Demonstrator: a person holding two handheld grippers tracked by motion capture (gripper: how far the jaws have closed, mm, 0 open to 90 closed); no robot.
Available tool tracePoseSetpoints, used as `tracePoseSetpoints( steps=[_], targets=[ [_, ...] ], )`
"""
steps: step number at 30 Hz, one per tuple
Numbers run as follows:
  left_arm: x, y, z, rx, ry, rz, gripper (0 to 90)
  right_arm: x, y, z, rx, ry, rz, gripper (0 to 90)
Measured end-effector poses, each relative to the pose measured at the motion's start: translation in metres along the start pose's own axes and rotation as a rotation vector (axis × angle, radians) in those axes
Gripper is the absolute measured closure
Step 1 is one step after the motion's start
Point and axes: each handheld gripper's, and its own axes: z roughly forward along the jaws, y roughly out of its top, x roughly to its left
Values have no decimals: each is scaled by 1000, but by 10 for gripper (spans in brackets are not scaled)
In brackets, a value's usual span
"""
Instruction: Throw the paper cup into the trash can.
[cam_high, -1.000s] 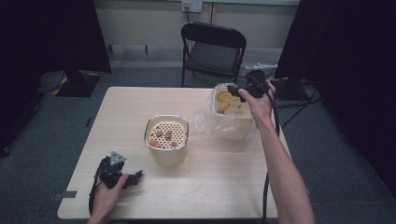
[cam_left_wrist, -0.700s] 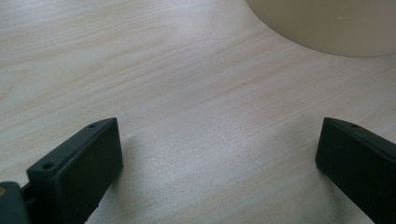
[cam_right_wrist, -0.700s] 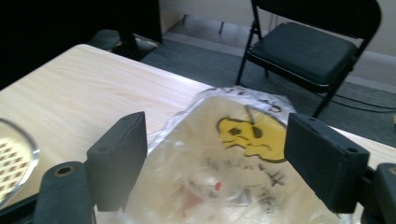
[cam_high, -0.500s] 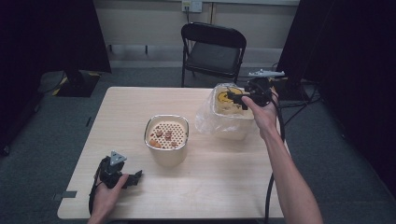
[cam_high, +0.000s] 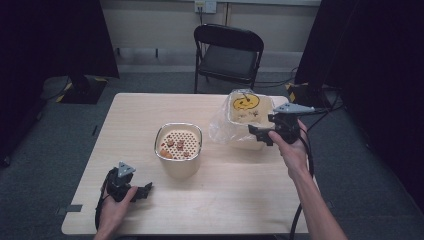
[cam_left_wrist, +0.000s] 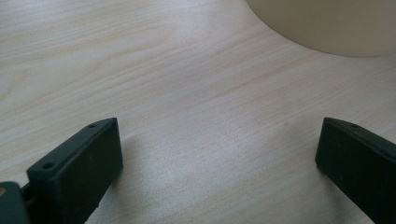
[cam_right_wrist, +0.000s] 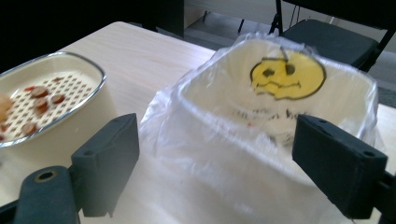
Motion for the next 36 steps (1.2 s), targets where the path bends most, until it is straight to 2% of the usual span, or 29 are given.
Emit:
tracePoseSetpoints(
  steps=[1, 4, 6, 8, 12, 13, 14, 15, 19, 21, 22, 25, 29, 30, 34, 36],
  targets=[
    [0, 0, 0, 0, 0, 0, 0, 0, 0, 0, 0, 0, 0, 143],
    [0, 0, 0, 0, 0, 0, 0, 6, -20, -11, -13, 5, 11, 142],
    [0, 0, 0, 0, 0, -1, 0, 9, -32, -15, -2, -5, 9, 142],
    [0, 0, 0, 0, 0, -1, 0, 11, -45, -14, 23, -9, -2, 142],
    [0, 0, 0, 0, 0, 0, 0, 9, -76, -8, 62, -8, 34, 142],
    [0, 0, 0, 0, 0, 0, 0, 9, -76, -8, 62, -8, 34, 142],
    [0, 0, 0, 0, 0, 0, 0, 7, -94, -3, 87, -10, 52, 142],
    [0, 0, 0, 0, 0, 0, 0, 7, -103, 0, 98, -14, 57, 142],
    [0, 0, 0, 0, 0, 0, 0, 7, -133, 13, 175, -22, 57, 142],
    [0, 0, 0, 0, -1, -2, 0, 7, -140, 15, 185, -29, 60, 143],
    [0, 0, 0, 0, 0, 0, 0, 6, -153, 21, 223, -30, 65, 143],
    [0, 0, 0, 0, 0, 0, 0, 6, -162, 26, 255, -55, 38, 143],
    [0, 0, 0, 0, 0, 0, 0, 6, -168, 34, 286, -67, 28, 142],
    [0, 0, 0, 0, -1, -2, 0, 9, -171, 37, 282, -94, 12, 124],
    [0, 0, 0, 1, 1, 1, 0, 10, -177, 36, 232, -97, 18, 120],
    [0, 0, 0, 0, 0, 0, 0, 10, -177, 36, 231, -97, 16, 120]
  ],
)
